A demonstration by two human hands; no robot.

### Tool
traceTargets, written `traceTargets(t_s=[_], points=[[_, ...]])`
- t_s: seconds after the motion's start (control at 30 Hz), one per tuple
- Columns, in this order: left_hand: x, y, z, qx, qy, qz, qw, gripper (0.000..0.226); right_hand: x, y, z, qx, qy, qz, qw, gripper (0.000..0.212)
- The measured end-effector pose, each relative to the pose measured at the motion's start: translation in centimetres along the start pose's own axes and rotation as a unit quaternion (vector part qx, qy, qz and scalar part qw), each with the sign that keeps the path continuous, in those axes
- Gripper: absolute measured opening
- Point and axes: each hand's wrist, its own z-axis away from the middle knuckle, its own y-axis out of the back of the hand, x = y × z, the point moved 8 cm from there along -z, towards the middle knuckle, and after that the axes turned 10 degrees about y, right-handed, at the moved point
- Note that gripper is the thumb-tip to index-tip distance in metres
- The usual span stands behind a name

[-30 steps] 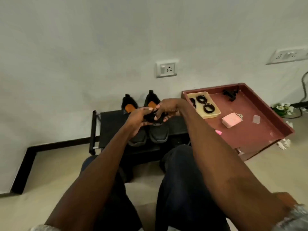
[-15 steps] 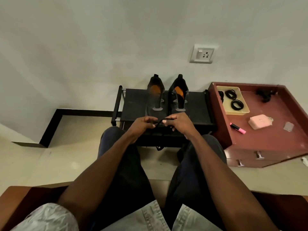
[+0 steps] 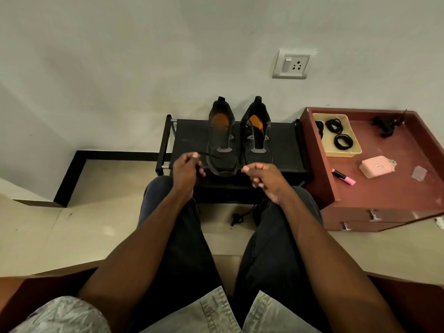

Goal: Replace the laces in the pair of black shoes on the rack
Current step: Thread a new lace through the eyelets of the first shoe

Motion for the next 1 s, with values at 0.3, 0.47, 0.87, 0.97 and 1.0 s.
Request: traceTargets(t_s=[0.3, 0.47, 0.87, 0.97, 1.0], points=[[-0.3, -2.2, 0.4, -0.067, -0.084, -0.248, 0.963, 0.009, 0.8, 0.7, -0.3, 0.039, -0.016, 0.331, 0.943, 0.031], [-1.8, -4.4, 1.2, -0.172, -0.040, -0.274, 0.945, 0.014, -0.6, -4.6, -0.1, -0.114, 0.042, 0.175, 0.977, 0.046], [-1.0, -4.1, -0.1, -0.161, 0.014, -0.137, 0.977, 0.016, -0.2, -1.1, -1.9, 0.102, 0.055, 0.294, 0.949, 0.013], [-0.4, -5.1, -0.4, -0.169, -0.016, -0.174, 0.970, 0.017, -0.9, -3.5, -3.0, 0.006, 0.056, 0.171, 0.984, 0.039], [-0.1, -5.3, -0.6, -0.167, -0.026, -0.189, 0.967, 0.016, -1.4, -4.0, -3.4, -0.010, 0.070, 0.162, 0.984, 0.036]])
